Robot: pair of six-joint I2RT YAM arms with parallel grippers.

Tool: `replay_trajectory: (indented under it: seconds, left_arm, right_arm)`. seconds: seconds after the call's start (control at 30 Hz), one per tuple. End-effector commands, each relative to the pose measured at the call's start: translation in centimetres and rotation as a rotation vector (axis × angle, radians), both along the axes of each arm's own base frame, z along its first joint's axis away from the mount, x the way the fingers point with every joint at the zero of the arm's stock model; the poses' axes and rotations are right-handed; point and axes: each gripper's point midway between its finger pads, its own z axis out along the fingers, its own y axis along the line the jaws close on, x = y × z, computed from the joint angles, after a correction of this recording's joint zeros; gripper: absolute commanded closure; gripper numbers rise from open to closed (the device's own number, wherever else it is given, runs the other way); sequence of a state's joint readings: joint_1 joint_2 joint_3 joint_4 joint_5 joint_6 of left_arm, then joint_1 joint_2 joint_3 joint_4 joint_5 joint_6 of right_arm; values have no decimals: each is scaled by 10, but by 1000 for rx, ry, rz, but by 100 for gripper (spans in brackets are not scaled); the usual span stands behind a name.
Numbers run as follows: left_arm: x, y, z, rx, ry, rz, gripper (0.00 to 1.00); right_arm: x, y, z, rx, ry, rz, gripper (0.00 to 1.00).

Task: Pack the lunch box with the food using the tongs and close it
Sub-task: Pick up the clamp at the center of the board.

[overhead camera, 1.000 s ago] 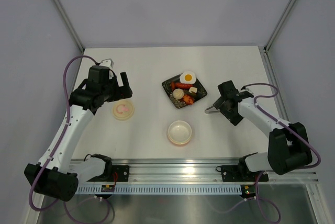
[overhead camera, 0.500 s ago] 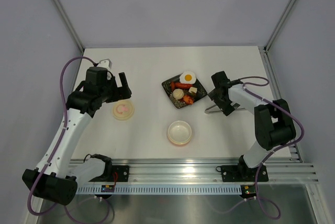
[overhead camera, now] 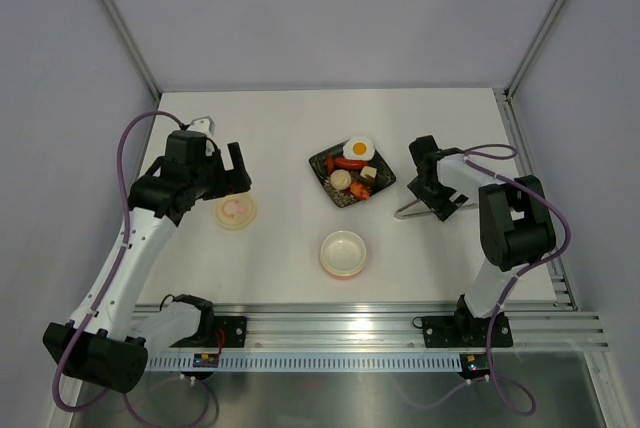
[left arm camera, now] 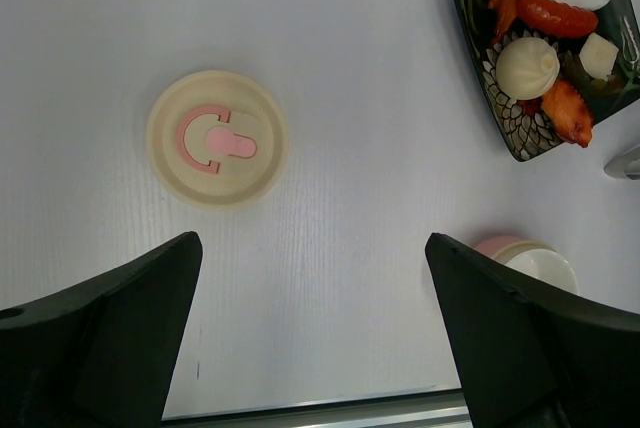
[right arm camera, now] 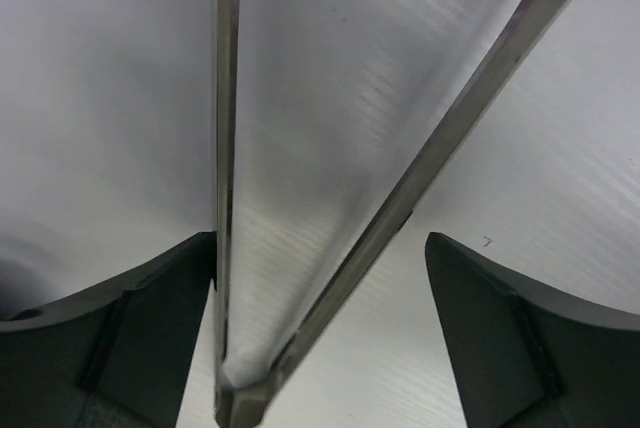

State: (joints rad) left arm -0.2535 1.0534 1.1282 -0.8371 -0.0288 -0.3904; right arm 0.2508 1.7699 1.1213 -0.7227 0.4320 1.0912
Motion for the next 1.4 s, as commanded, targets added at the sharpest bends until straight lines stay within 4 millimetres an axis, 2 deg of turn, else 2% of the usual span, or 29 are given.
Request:
replay_trajectory:
  seconds: [0.0, 0.03, 0.07, 0.1, 0.2, 0.3, 0.33, 0.4, 0.43, 0.5, 0.53, 0.67, 0.77, 0.83, 0.87, 1.17, 1.37]
  left_arm:
    - [2, -4, 5, -11, -29, -22, 1]
    - [3, -4, 4, -11, -26, -22, 1]
    - [3, -4, 4, -11, -24, -23, 1]
    - [3, -4, 4, -12, -25, -23, 1]
    - [4, -5, 6, -12, -27, -25, 1]
    - [3, -3, 8, -7, -31, -22, 1]
    - [3, -3, 7, -4, -29, -22, 1]
    - [3, -3, 7, -2, -29, -20, 1]
    - [3, -3, 6, -3, -29, -21, 1]
    - [3, -3, 6, -6, -25, -19, 1]
    - [4, -4, 5, -8, -23, -19, 1]
    - [5, -5, 6, -11, -22, -23, 1]
    - [4, -4, 7, -8, -25, -19, 1]
    - [4, -3, 8, -7, -27, -17, 1]
    - [4, -3, 9, -6, -27, -18, 1]
    - [5, -3, 8, -3, -21, -13, 1]
    - [4, -1, 8, 1, -22, -8, 1]
  right_arm:
    - [-20, -22, -4, -74, 39, -13, 10]
    - [-27, -23, -7, -66, 43, -13, 12]
    - [-26, -23, -8, -61, 30, -6, 17]
    - [-27, -25, -8, -64, 29, -7, 26]
    - [-23, -25, -9, -71, 31, 43, 32]
    - [-5, -12, -10, -42, 27, 230, 30]
    - [-1, 0, -13, 4, 34, 305, 28]
    - [2, 11, -15, 29, 66, 465, 27]
    - [5, 13, -16, 22, 86, 498, 28]
    - [0, 13, -17, 8, 149, 575, 29]
    - [4, 20, -16, 8, 159, 616, 29]
    - [3, 20, -13, -57, 232, 716, 22]
    - [4, 14, -10, -91, 227, 707, 16]
    - [4, 14, -5, -94, 196, 695, 2]
    - [8, 16, -2, -86, 158, 674, 1]
    - [22, 18, 14, -64, -78, 470, 0]
    - [29, 24, 18, -33, -171, 447, 1]
